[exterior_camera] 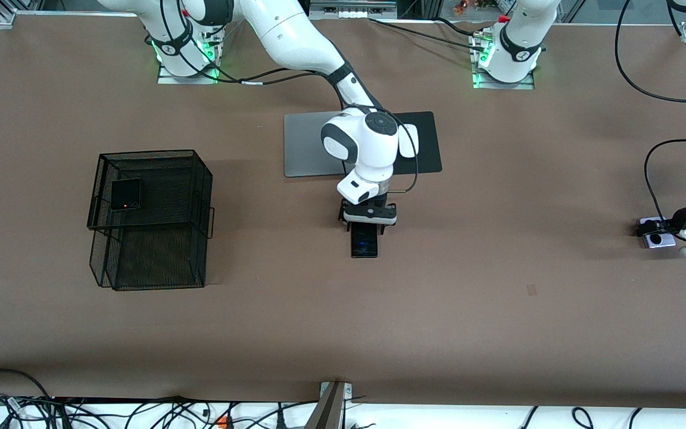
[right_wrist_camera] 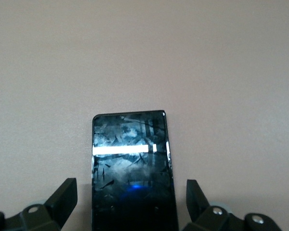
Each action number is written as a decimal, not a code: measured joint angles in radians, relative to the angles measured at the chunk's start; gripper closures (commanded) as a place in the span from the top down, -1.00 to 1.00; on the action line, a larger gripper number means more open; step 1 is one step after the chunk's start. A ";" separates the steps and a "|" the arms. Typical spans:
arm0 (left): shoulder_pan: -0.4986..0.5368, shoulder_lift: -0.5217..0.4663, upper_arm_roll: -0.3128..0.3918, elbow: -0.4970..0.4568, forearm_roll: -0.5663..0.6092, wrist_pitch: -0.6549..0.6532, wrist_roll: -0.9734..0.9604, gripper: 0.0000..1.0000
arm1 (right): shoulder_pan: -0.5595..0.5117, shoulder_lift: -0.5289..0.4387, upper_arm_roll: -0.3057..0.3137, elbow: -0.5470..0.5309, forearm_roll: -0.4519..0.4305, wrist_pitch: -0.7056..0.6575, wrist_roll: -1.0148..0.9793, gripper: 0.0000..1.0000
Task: Place phones with both arms
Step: 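Carry the tall phone to the basket while the left gripper carries the white phone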
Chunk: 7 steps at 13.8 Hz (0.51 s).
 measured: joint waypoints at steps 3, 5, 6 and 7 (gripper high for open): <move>0.004 -0.002 -0.005 0.002 0.000 0.003 0.032 -0.31 | -0.001 0.005 0.000 -0.004 0.000 0.022 -0.013 1.00; 0.005 -0.001 -0.005 0.003 0.000 0.004 0.042 -0.34 | -0.002 0.014 0.011 -0.014 0.000 0.067 -0.014 1.00; 0.005 -0.001 -0.005 0.003 0.000 0.004 0.042 -0.34 | -0.002 0.019 0.015 -0.016 0.000 0.080 -0.014 1.00; 0.005 -0.001 -0.005 0.003 0.000 0.004 0.043 -0.34 | -0.002 0.020 0.018 -0.017 0.000 0.084 -0.014 1.00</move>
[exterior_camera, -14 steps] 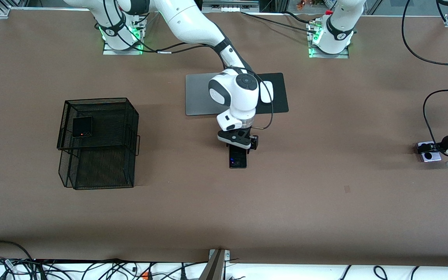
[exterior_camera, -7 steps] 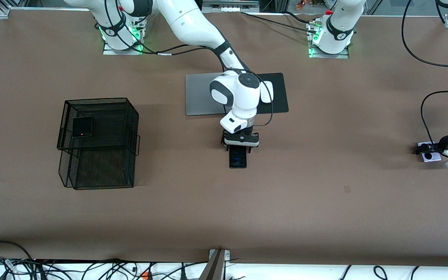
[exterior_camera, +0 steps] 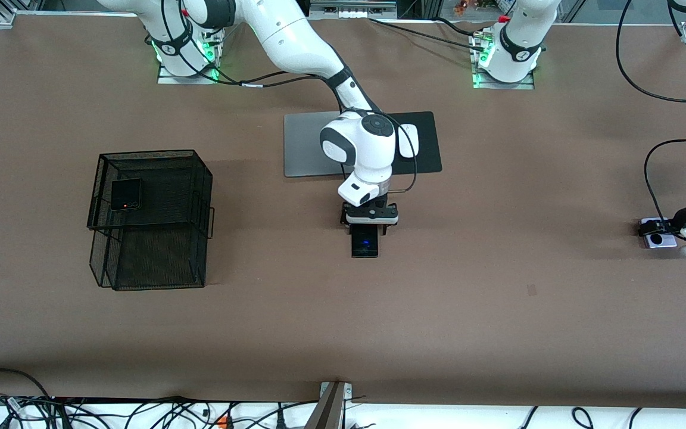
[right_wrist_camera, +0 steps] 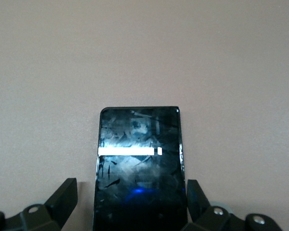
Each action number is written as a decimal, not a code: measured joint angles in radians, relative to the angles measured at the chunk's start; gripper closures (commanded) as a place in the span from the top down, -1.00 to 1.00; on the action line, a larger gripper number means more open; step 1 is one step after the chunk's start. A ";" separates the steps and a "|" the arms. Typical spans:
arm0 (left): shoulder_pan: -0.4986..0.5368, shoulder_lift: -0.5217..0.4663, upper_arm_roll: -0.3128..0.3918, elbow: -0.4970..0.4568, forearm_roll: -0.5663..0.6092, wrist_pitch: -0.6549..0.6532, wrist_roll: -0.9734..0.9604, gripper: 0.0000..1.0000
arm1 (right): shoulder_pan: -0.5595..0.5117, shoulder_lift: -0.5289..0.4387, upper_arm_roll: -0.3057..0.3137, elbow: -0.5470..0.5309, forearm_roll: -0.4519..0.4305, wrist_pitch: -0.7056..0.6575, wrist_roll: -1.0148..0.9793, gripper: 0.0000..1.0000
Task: Place phones with both arms
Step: 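Carry the tall phone to the basket while the left gripper carries the white phone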
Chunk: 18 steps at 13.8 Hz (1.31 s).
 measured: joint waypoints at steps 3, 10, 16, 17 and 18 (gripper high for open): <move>0.000 -0.001 -0.003 0.004 0.000 -0.008 0.006 -0.34 | -0.001 0.000 0.001 -0.005 0.000 0.003 0.000 0.62; -0.046 -0.097 -0.093 0.126 0.000 -0.374 0.008 -0.32 | -0.006 -0.001 0.002 -0.006 0.001 0.008 0.000 0.26; -0.250 -0.151 -0.104 0.267 0.000 -0.671 -0.100 -0.32 | -0.082 -0.162 0.001 0.021 0.115 -0.209 -0.116 0.26; -0.295 -0.152 -0.105 0.284 0.000 -0.692 -0.123 -0.32 | -0.102 -0.218 0.001 0.022 0.128 -0.273 -0.155 0.26; -0.338 -0.153 -0.105 0.292 0.000 -0.701 -0.141 -0.31 | -0.124 -0.272 0.002 0.020 0.133 -0.340 -0.194 0.26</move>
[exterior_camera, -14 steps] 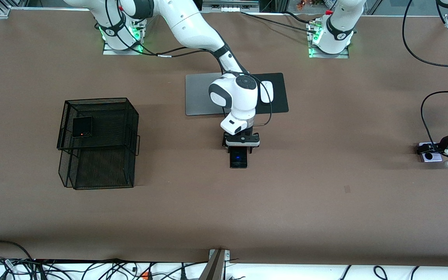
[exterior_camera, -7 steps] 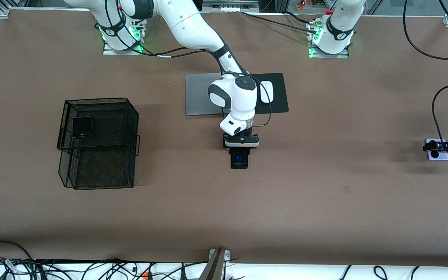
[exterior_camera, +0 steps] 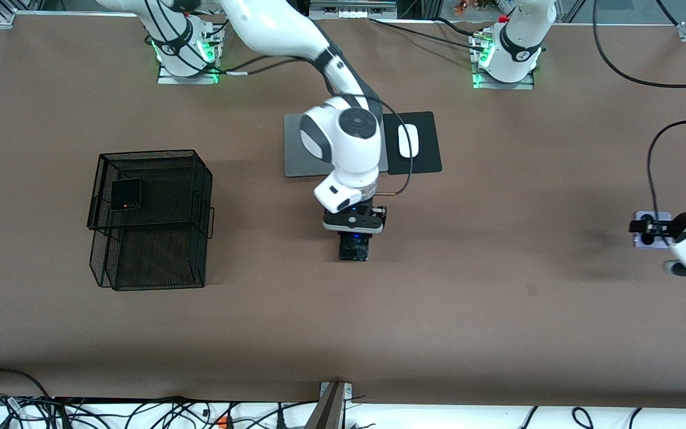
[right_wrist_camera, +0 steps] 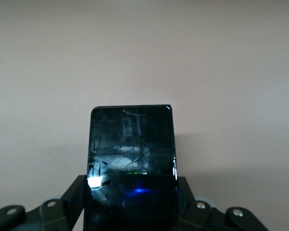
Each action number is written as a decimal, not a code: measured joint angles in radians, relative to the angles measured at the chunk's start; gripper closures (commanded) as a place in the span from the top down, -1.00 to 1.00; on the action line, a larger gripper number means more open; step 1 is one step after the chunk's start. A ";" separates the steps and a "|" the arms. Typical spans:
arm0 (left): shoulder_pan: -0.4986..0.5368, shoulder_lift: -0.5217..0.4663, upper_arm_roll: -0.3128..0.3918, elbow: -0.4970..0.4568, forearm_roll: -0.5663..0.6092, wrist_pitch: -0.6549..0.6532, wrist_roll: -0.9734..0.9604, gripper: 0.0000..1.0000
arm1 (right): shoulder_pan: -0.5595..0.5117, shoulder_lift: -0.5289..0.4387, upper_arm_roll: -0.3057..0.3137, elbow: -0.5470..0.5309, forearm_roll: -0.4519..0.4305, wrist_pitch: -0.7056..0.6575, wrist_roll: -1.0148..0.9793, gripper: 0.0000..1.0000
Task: Place phones with both arms
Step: 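Carry the tall phone to the basket while the left gripper carries the white phone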
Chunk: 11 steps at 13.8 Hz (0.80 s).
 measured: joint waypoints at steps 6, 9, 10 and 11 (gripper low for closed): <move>-0.233 0.015 -0.004 0.002 -0.150 -0.004 -0.108 -0.27 | -0.131 -0.330 0.000 -0.311 -0.055 -0.173 -0.289 0.26; -0.411 0.086 -0.004 0.001 -0.201 0.109 -0.291 -0.25 | -0.184 -0.529 0.000 -0.556 -0.206 -0.173 -0.361 0.26; -0.468 0.121 -0.004 0.001 -0.230 0.184 -0.342 -0.23 | -0.206 -0.591 0.000 -0.630 -0.226 -0.171 -0.392 0.26; -0.521 0.158 -0.003 0.001 -0.259 0.268 -0.399 -0.23 | -0.231 -0.648 0.000 -0.701 -0.242 -0.166 -0.426 0.26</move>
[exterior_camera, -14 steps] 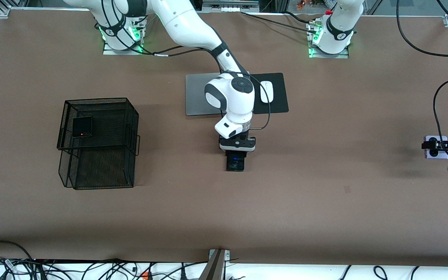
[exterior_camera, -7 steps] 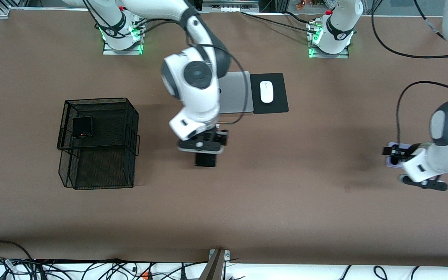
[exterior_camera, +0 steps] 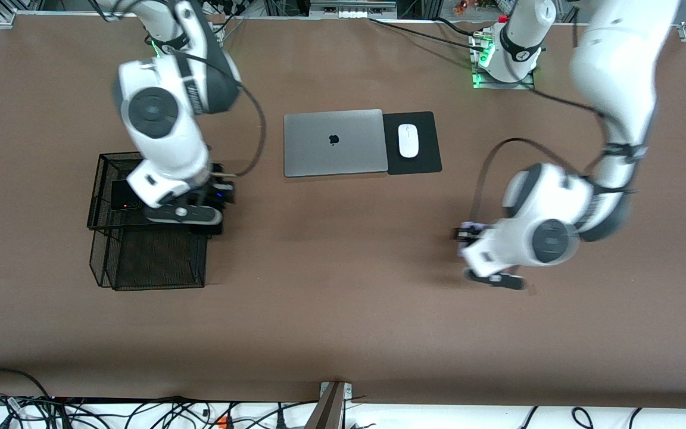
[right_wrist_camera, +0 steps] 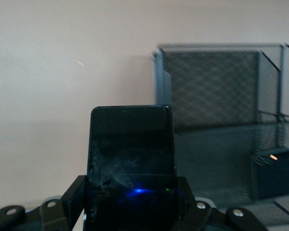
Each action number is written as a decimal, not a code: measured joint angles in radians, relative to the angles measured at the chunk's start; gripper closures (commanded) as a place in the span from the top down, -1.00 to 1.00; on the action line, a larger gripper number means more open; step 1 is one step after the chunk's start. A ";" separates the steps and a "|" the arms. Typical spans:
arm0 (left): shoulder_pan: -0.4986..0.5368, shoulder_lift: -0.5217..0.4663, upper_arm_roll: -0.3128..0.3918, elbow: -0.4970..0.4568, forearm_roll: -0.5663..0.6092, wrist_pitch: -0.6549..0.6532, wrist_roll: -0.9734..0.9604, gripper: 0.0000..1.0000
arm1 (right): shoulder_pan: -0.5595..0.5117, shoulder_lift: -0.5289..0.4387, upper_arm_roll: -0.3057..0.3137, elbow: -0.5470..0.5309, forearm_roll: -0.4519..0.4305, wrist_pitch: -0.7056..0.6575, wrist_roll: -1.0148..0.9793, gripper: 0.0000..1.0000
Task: Place phones with both arms
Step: 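Carry the tall phone to the basket while the left gripper carries the white phone, then release the tall phone in the basket while the left gripper sets down the white phone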
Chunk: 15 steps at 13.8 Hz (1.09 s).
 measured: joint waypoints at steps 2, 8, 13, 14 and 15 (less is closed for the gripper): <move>-0.086 0.067 0.001 0.001 -0.037 0.164 -0.101 -0.23 | -0.047 -0.095 0.000 -0.129 -0.028 0.012 -0.045 0.26; -0.230 0.172 0.003 0.005 -0.040 0.395 -0.248 0.60 | -0.083 -0.189 0.005 -0.380 -0.048 0.124 -0.052 0.26; -0.243 0.182 0.005 0.018 -0.040 0.443 -0.248 1.00 | -0.102 -0.186 0.006 -0.438 -0.076 0.248 -0.053 0.26; -0.243 0.181 0.005 0.026 -0.040 0.444 -0.248 1.00 | -0.106 -0.186 0.006 -0.438 -0.090 0.264 -0.053 0.26; -0.242 0.176 0.005 0.034 -0.040 0.444 -0.248 1.00 | -0.110 -0.186 0.006 -0.438 -0.102 0.282 -0.053 0.26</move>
